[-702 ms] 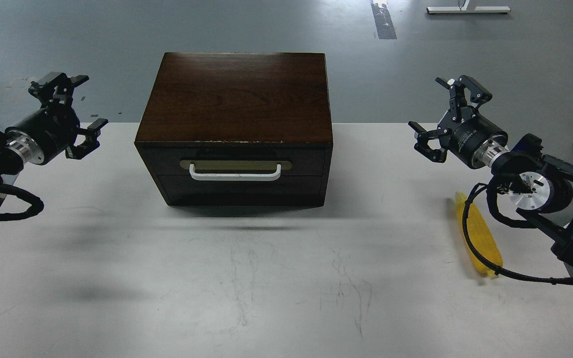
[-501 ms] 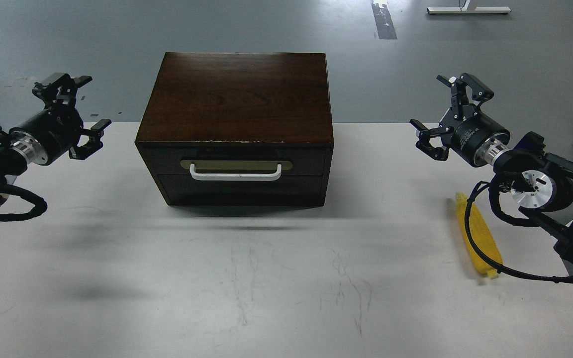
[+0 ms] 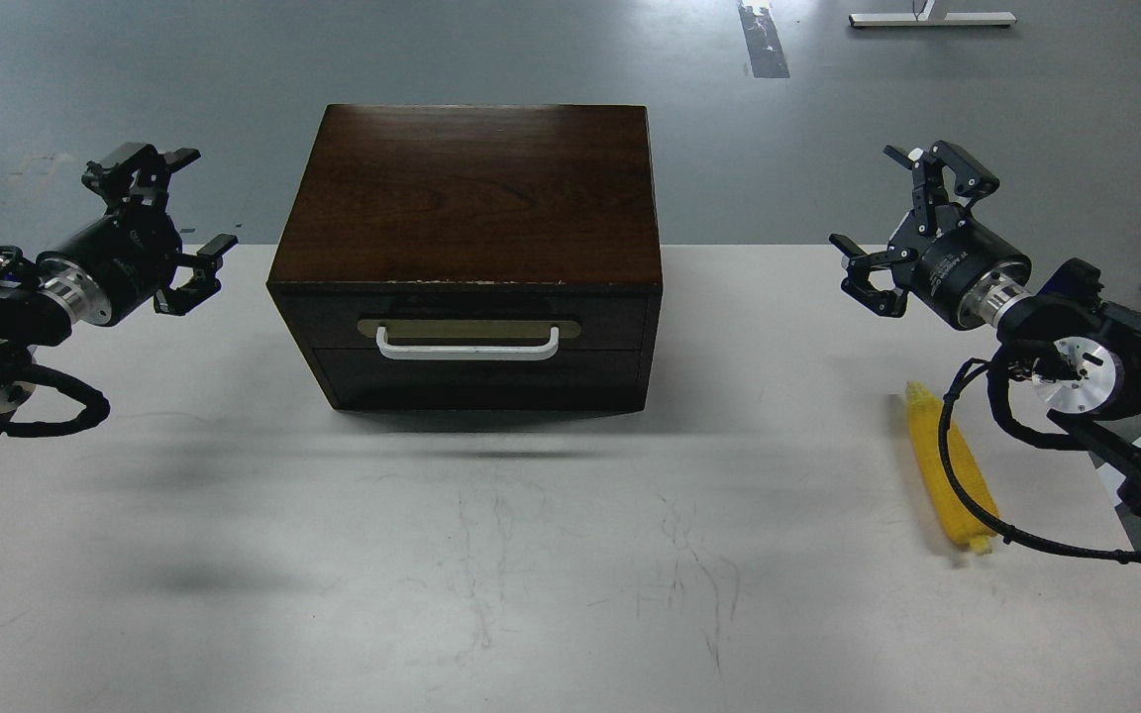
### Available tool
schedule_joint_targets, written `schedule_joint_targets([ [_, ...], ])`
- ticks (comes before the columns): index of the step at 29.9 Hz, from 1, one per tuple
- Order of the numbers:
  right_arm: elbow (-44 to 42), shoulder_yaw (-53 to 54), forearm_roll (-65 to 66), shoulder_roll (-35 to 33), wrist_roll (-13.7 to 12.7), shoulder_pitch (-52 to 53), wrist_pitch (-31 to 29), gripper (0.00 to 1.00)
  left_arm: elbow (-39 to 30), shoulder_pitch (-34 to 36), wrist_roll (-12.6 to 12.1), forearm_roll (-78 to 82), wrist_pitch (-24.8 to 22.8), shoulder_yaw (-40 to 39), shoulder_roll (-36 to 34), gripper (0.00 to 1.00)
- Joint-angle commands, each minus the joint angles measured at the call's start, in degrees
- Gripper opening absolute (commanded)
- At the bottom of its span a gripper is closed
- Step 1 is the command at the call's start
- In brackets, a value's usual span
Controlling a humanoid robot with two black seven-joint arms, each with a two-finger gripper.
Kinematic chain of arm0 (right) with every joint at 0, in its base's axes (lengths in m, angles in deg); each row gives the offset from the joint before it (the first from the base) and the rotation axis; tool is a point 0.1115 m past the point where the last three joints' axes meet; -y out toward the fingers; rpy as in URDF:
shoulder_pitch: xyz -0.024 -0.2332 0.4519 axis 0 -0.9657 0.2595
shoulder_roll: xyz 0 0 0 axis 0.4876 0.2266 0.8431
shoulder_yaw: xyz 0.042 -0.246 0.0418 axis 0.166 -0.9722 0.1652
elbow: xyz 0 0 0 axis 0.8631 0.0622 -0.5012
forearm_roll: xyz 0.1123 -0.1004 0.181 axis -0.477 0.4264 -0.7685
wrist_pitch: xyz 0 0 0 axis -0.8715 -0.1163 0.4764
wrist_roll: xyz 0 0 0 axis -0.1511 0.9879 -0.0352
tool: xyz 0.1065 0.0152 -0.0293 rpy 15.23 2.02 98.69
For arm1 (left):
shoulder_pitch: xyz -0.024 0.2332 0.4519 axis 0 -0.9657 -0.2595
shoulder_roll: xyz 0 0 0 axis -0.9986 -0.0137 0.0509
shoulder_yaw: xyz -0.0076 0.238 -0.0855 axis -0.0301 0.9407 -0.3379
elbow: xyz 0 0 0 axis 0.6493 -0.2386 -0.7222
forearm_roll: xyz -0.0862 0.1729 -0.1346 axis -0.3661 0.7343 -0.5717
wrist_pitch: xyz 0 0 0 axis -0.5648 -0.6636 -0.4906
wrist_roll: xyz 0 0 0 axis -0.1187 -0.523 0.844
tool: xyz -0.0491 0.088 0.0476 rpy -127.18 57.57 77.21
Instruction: Put corn in drawer with both arms
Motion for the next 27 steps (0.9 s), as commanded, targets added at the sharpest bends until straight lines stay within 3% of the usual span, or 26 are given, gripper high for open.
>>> schedule_joint_targets([
  [1, 0.0, 0.1, 0.0, 0.0, 0.0, 0.1, -0.2, 1.00, 0.0, 0.0, 0.1, 0.0, 0.0, 0.0, -0.1, 0.98],
  [27, 0.0, -0.2, 0.3, 0.1, 0.4, -0.3, -0.4, 1.00, 0.0, -0.3, 0.1, 0.0, 0.0, -0.1, -0.5, 0.98],
])
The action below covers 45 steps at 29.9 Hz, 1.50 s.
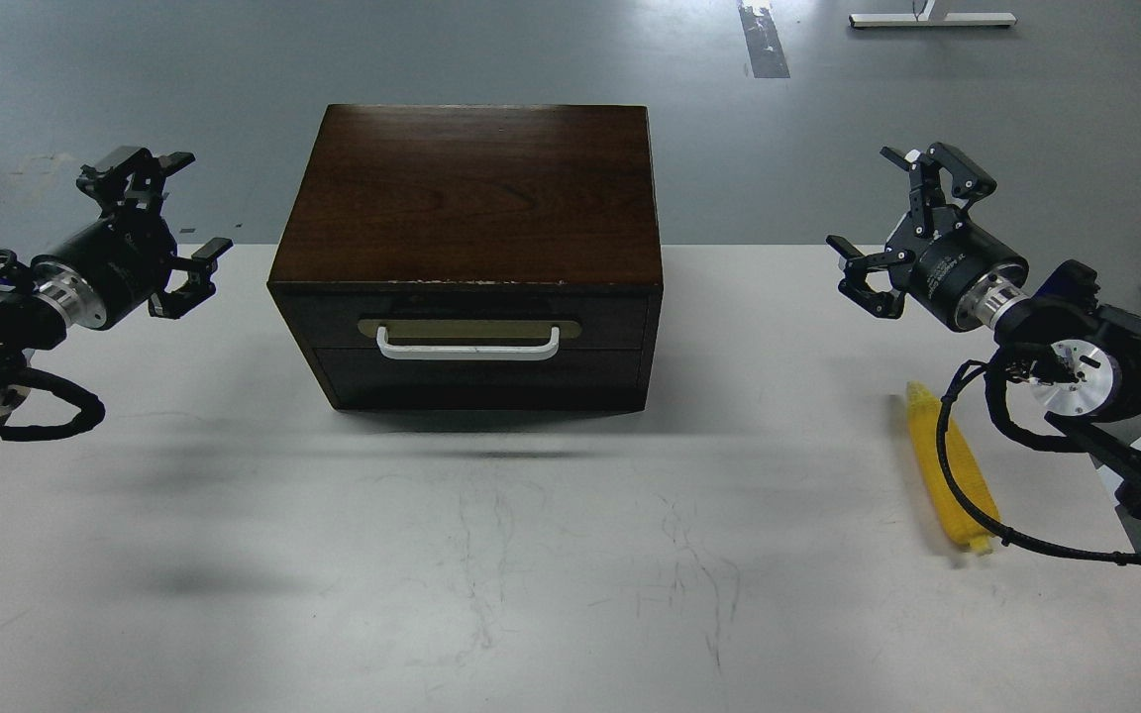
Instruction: Put corn in drawer with both arms
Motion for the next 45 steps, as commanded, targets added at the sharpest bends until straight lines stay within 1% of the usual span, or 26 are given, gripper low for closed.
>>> schedule_joint_targets([
  [1, 0.0, 0.0, -0.1, -0.1, 0.0, -0.1, 0.0, 1.00, 0.0, 0.0, 0.0, 0.1, 0.0, 0.0, -0.1, 0.98],
  [10, -0.1, -0.1, 0.0, 0.4, 0.1, -0.1, 0.0, 1.00, 0.0, 0.0, 0.0, 0.6, 0.0, 0.1, -0.2, 0.98],
  [12, -0.1, -0.1, 0.0, 0.4, 0.1, 0.1, 0.0, 1.00, 0.0, 0.0, 0.2, 1.0, 0.0, 0.1, -0.4, 0.98],
  [13, -0.1, -0.1, 0.0, 0.4, 0.1, 0.1, 0.0, 1.00, -0.1, -0.1, 1.0, 1.1, 0.0, 0.2, -1.1, 0.98],
  [15, 0.0, -0.1, 0.0, 0.4, 0.1, 0.2, 0.0, 1.00, -0.1, -0.1, 3.3, 1.3, 0.0, 0.3, -1.8, 0.98],
  [16, 0.0, -0.2, 0.0, 0.2, 0.1, 0.2, 0.0, 1.00, -0.4, 0.1, 7.4, 3.1, 0.0, 0.3, -2.4, 0.98],
  [17, 0.0, -0.2, 0.0, 0.0, 0.1, 0.1, 0.0, 1.00, -0.6, 0.5, 12.6, 6.6, 0.0, 0.3, -3.2, 0.98],
  [18, 0.0, -0.2, 0.0, -0.2, 0.1, 0.1, 0.0, 1.00, -0.7, 0.7, 15.4, 8.9, 0.0, 0.3, -3.6, 0.98],
  [19, 0.0, -0.2, 0.0, -0.4, 0.1, 0.0, 0.0, 1.00, -0.8, 1.2, 16.2, 14.4, 0.0, 0.1, -5.0, 0.98],
  [21, 0.0, -0.1, -0.1, -0.4, 0.1, -0.2, 0.0, 1.00, -1.0, 2.4, 16.2, 19.3, 0.0, 0.0, -6.6, 0.98],
  [23, 0.0, -0.1, -0.1, -0.5, 0.1, -0.2, 0.0, 1.00, -4.6, 5.0, 16.2, 23.6, 0.0, 0.0, -9.8, 0.98],
  [25, 0.0, -0.1, -0.1, -1.1, 0.1, -0.5, 0.0, 1.00, -16.6, 6.6, 16.2, 25.0, 0.0, 0.1, -18.5, 0.98],
  [27, 0.0, -0.1, 0.0, -1.4, 0.1, -0.5, 0.0, 1.00, -23.8, 6.8, 16.2, 26.0, 0.1, 0.1, -22.8, 0.98],
  [28, 0.0, -0.1, 0.0, -1.6, 0.1, -0.6, -0.1, 1.00, -31.1, 6.8, 16.2, 28.8, 3.6, 0.1, -26.1, 0.98],
  [29, 0.0, -0.1, 0.0, -1.6, 0.1, -0.6, -0.1, 1.00, -34.7, 6.8, 16.2, 31.1, 5.4, 0.1, -27.7, 0.98],
  [30, 0.0, -0.1, 0.0, -1.6, 0.1, -0.6, -0.1, 1.00, -41.3, 6.7, 16.2, 37.7, 8.8, 0.1, -30.5, 0.98],
  [31, 0.0, -0.1, 0.0, -1.6, 0.1, -0.6, -0.1, 1.00, -46.7, 6.6, 16.2, 46.1, 11.9, 0.1, -31.8, 0.98],
  [32, 0.0, -0.1, 0.0, -1.6, 0.1, -0.6, -0.1, 1.00, -49.1, 6.6, 16.2, 50.0, 13.3, 0.2, -32.2, 0.98],
  [33, 0.0, -0.1, 0.0, -1.6, 0.1, -0.6, -0.1, 1.00, -53.1, 6.5, 16.2, 56.6, 16.0, 0.2, -32.5, 0.98],
  [35, 0.0, 0.0, 0.0, -1.5, 0.1, -0.5, -0.1, 1.00, -56.3, 6.4, 16.2, 62.4, 18.7, 0.2, -32.4, 0.98],
  [37, 0.0, 0.0, 0.0, -1.5, 0.1, -0.5, -0.1, 1.00, -59.0, 6.2, 16.2, 72.9, 22.4, 0.3, -31.1, 0.98],
  [42, 0.0, 0.0, 0.0, -1.8, 0.1, -0.6, -0.1, 1.00, -59.1, 5.7, 16.2, 94.9, 24.7, 1.2, -24.8, 0.98],
  [43, 0.0, 0.0, 0.0, -2.1, 0.1, -0.6, -0.1, 1.00, -59.1, 5.6, 16.2, 97.4, 25.1, 1.5, -24.0, 0.98],
  [45, 0.0, 0.0, 0.0, -2.7, 0.1, -0.8, 0.0, 1.00, -59.1, 5.4, 16.2, 103.3, 27.2, 5.0, -21.9, 0.98],
])
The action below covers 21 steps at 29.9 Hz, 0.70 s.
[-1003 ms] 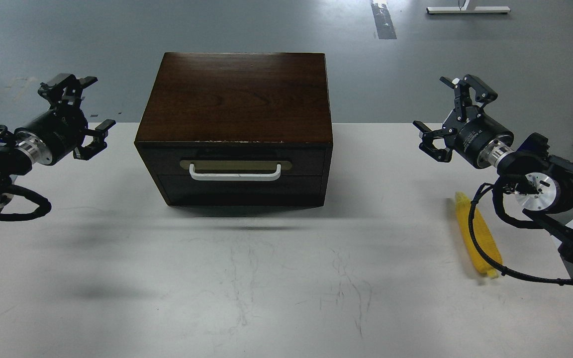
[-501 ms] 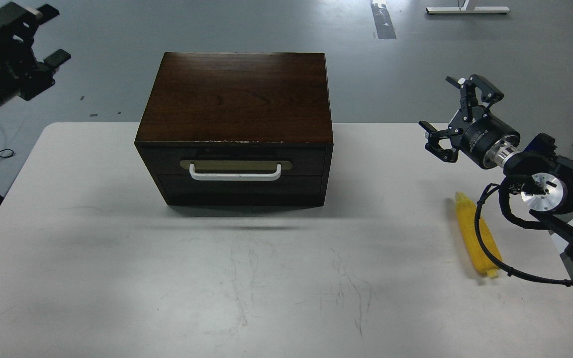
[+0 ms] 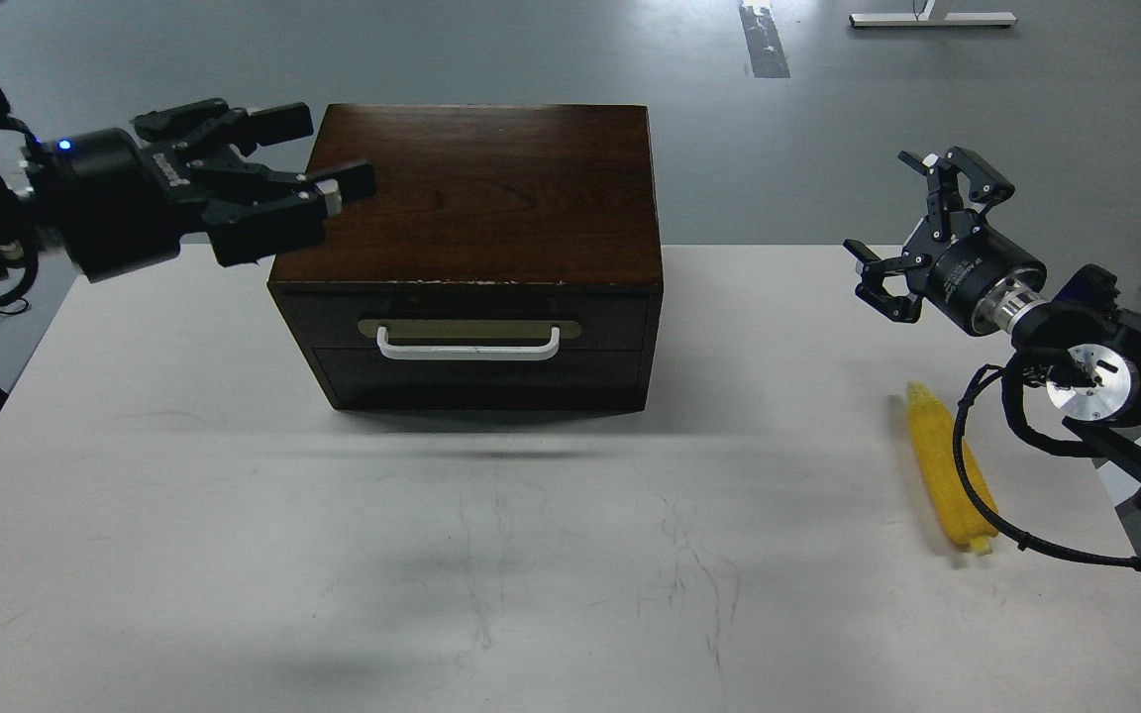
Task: Put corn in drawer with both arms
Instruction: 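Swing the left gripper around and reach toward the drawer handle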
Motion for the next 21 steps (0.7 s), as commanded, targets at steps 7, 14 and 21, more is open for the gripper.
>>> schedule_joint_targets([
  [7, -0.5, 0.4, 0.0, -0.5, 0.1, -0.3, 0.3, 1.00, 1.9, -0.3, 0.0, 18.0, 5.2, 9.7, 8.0, 0.97],
  [14, -1.2, 0.4, 0.0, 0.0, 0.1, -0.4, 0.5, 1.00, 3.9, -1.0, 0.0, 20.6, 5.6, 10.7, 9.0, 0.92],
  [21, -1.2, 0.4, 0.0, 0.2, 0.1, -0.4, 0.5, 1.00, 5.5, -1.0, 0.0, 20.6, 5.7, 11.0, 9.2, 0.88],
])
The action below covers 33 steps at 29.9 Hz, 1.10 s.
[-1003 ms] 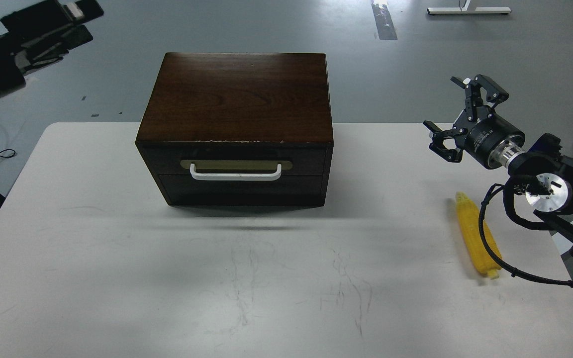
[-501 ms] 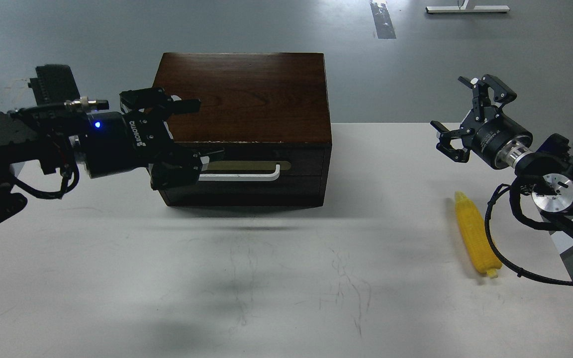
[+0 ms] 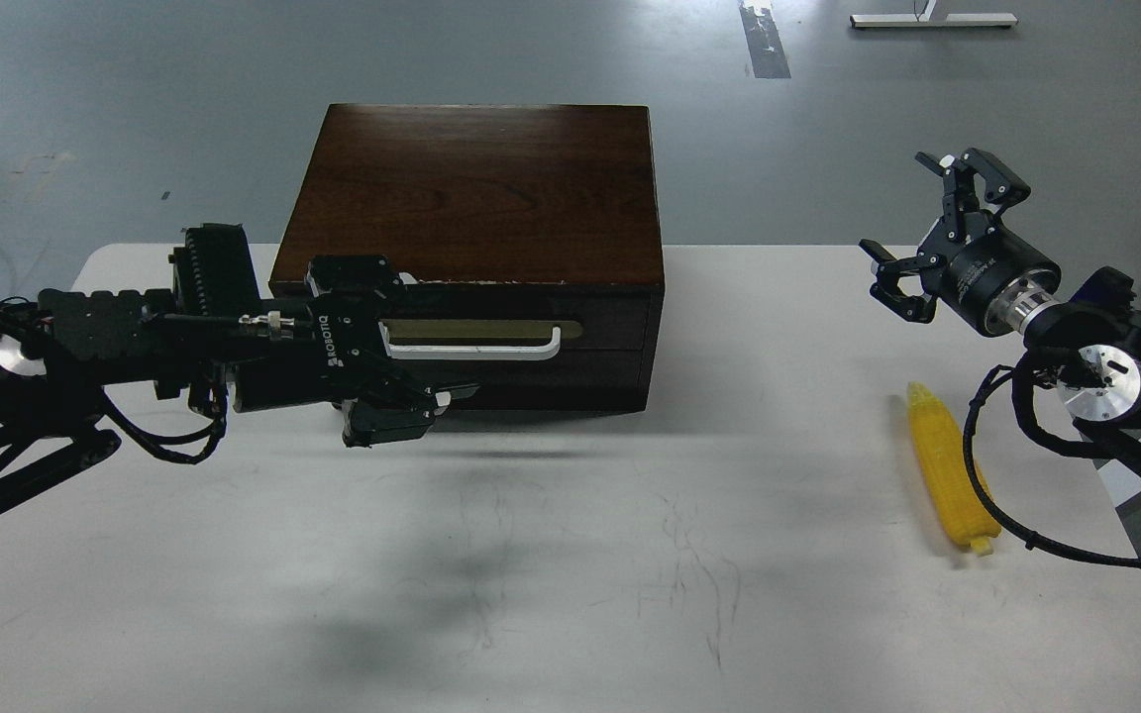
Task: Put corn in drawer with both arms
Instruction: 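Swing the left gripper around and reach toward the drawer handle, then hook the left gripper onto the white drawer handle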
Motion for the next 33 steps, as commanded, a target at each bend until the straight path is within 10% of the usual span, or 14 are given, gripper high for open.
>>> schedule_joint_targets([
  [1, 0.0, 0.0, 0.0, 0.1, 0.0, 0.0, 0.0, 1.00, 1.0, -0.1, 0.0, 0.0, 0.0, 0.3, 0.0, 0.87],
  [33, -0.1, -0.3, 0.0, 0.0, 0.1, -1.8, 0.0, 1.00, 5.3, 1.4, 0.0, 0.0, 0.4, 3.7, 6.2, 0.78],
])
